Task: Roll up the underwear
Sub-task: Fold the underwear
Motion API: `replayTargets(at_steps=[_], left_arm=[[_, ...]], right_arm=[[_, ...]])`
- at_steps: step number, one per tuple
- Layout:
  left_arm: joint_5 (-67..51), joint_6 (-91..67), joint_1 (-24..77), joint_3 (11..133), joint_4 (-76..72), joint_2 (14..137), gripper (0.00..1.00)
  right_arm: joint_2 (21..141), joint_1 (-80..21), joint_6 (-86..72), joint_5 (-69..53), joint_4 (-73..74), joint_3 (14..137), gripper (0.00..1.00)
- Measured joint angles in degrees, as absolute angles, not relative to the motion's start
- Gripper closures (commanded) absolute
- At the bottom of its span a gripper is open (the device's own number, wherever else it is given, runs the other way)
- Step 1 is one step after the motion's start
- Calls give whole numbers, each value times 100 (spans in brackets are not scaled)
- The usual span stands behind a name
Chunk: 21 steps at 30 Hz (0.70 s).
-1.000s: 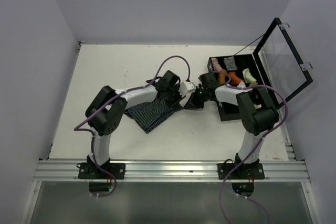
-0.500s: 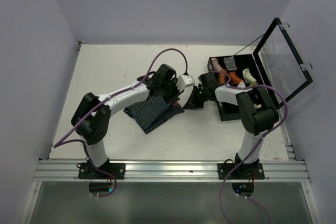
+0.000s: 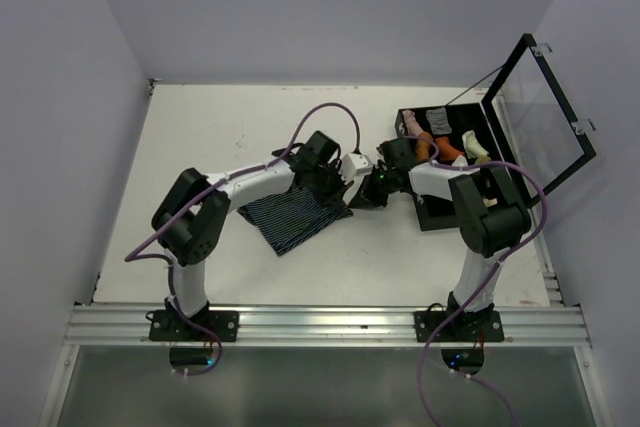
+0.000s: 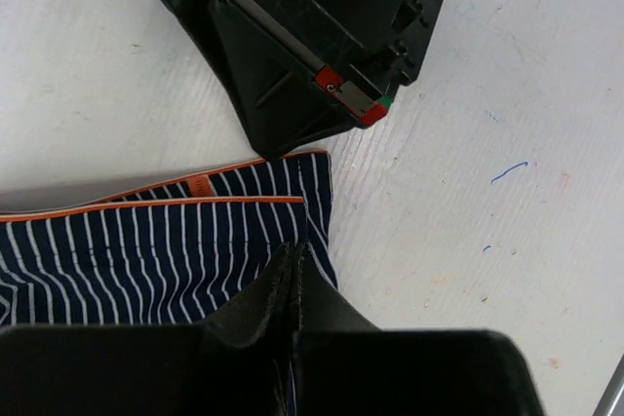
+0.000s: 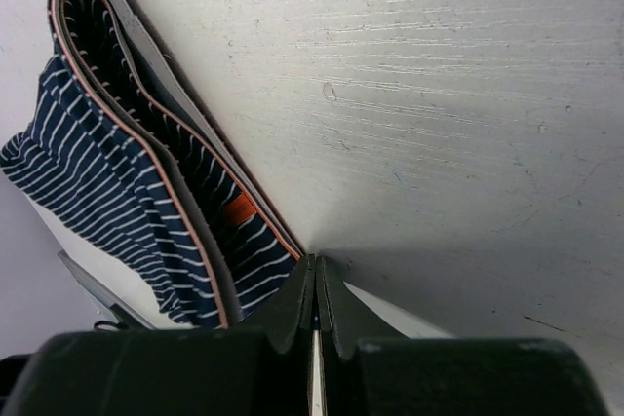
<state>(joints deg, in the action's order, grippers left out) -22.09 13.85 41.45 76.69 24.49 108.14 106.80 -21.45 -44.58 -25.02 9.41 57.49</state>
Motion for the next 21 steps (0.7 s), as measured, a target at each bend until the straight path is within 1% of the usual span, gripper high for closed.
replayTargets(at_steps=[11,16,21], left_arm=[[-2558,1090,4248,7614,2137,11351,100],[-2556,1044,4248,7507,2021,11321,100],[-2738,943,4091,7063,1984,10989,100]], right_arm=[[10678,-2147,-4458,-2530,829,5693,97],[10676,-2147,-4388,-2561,816,5693,100],[10595,-2147,-4106,-2681,843,5684,100]])
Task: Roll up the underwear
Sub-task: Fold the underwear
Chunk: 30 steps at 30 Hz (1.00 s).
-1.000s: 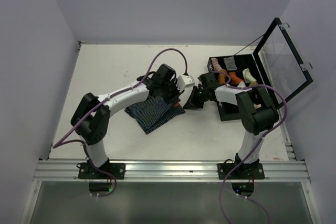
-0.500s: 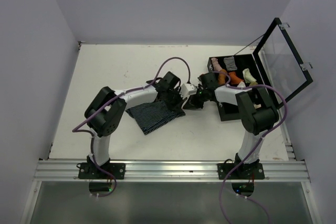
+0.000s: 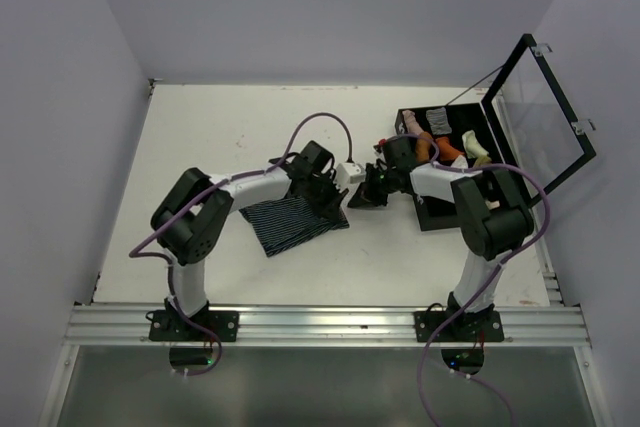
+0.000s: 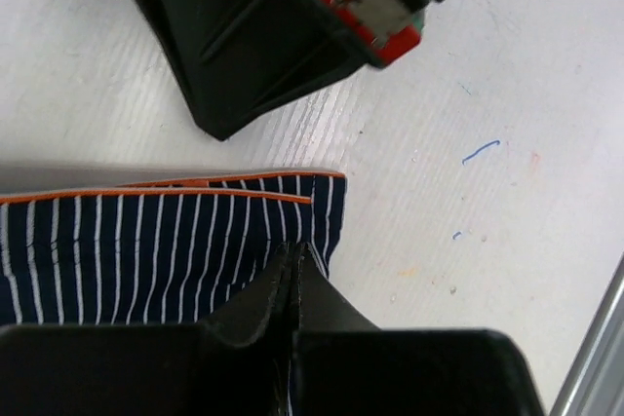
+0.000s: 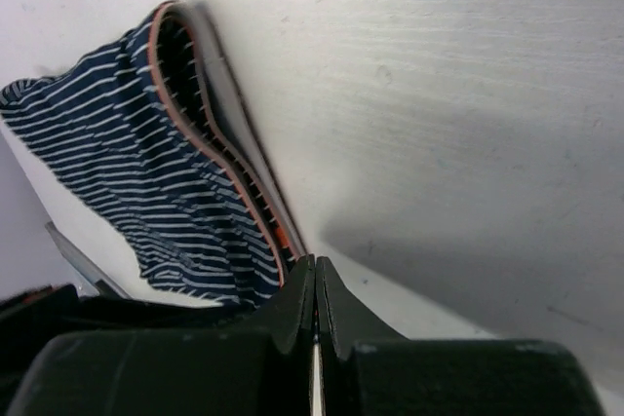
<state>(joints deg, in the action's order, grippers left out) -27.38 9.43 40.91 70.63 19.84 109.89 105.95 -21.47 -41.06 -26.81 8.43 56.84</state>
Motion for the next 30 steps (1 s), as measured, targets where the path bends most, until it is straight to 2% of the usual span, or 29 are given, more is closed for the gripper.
replayTargets(at_steps=[11,19,30], left_arm=[[-3487,854,3531,6934,1890,10027,100],[-3710,860,3514,6945,1938,10025,100],[-3815,958,3433,6945,2040,10025,100]], right_arm=[[10018,-2298,-3739,-3096,626,5651,98],[10868,-2390,-3828,-3288,130,6324,97],[11504,-2390,-4228,-3400,-386,6438,96]])
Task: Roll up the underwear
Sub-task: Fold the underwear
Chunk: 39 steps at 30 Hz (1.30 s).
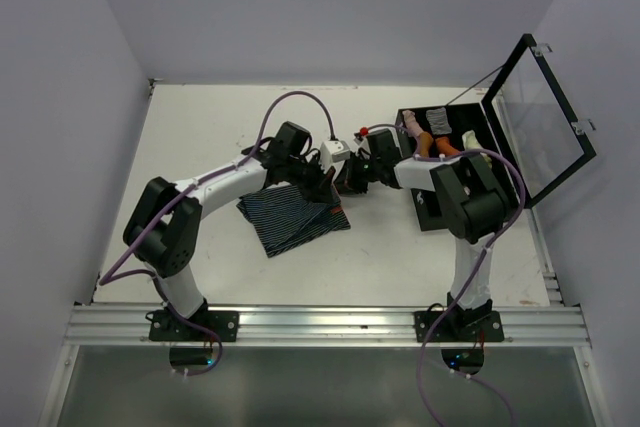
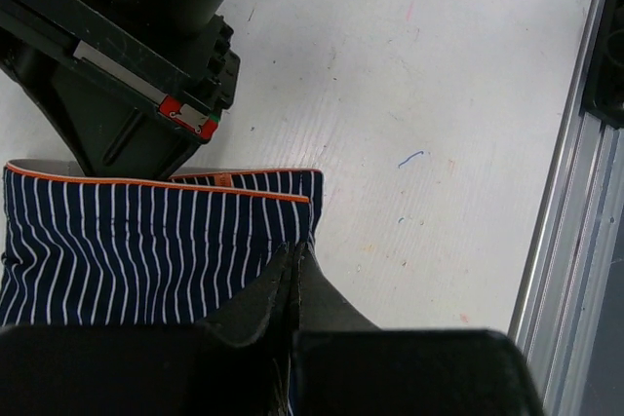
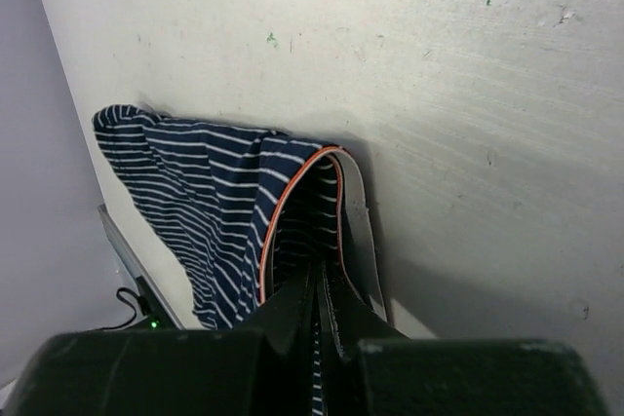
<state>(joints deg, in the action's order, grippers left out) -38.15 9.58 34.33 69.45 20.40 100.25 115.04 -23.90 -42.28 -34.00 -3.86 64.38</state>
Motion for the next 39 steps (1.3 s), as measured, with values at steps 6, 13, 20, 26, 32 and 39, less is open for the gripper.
replayTargets(at_steps=[6,13,20,26,32,39], left_arm=[[-3830,965,3426,6945,2064,10029,100],[-3826,965,3538,6943,2038,10208,100],[-3828,958,3846,6759,1922,10401,100],[-3739,871,3957,6672,1780,10554,100],[-3667,770,3983,6672,1638,10842,100],[-3658,652,3983,6674,1496,10897,100]], right_arm=[[11710,-2381,-4451,-3400,-637,6438,96],[11815,-2362,-4689,-3437,-867,6436,96],[11824,-2357,-4729,-3433,-873,6436,96],[11824,-2355,-4740,-3433,-875,6434,96],[11824,-2355,-4755,-3435,-906,6416,96],[11824,-2346,-4777,-3454,-1011,6359,96]])
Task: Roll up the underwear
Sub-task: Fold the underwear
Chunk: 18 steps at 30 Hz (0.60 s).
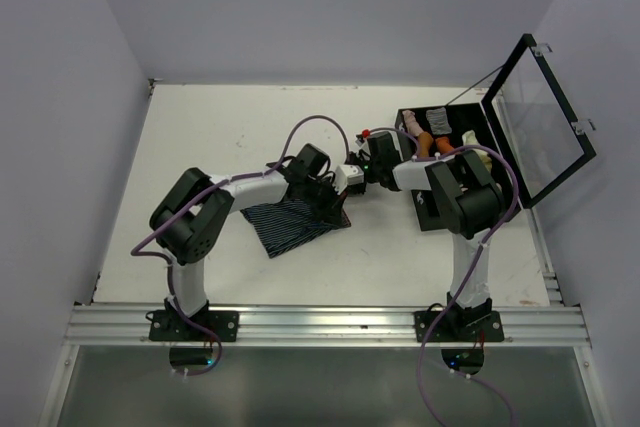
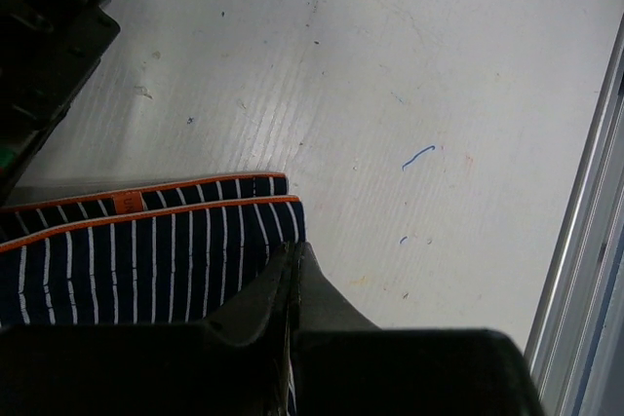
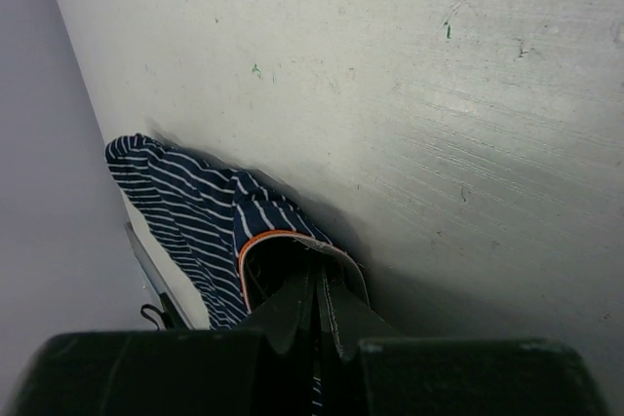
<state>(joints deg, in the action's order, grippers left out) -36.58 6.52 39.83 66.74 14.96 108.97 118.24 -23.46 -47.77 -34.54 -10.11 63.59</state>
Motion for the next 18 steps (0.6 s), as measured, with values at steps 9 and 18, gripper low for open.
replayTargets(at_steps=[9,18], left_arm=[[-3658,530,3986,6674,1273,10897,100],[-3566,508,3990,6718,1151,11135,100]], right_arm=[[11824,-2344,-4803,-3459,-1031,6351,96],[11824,-2340,-4840,-3459,-1028,6351,95]])
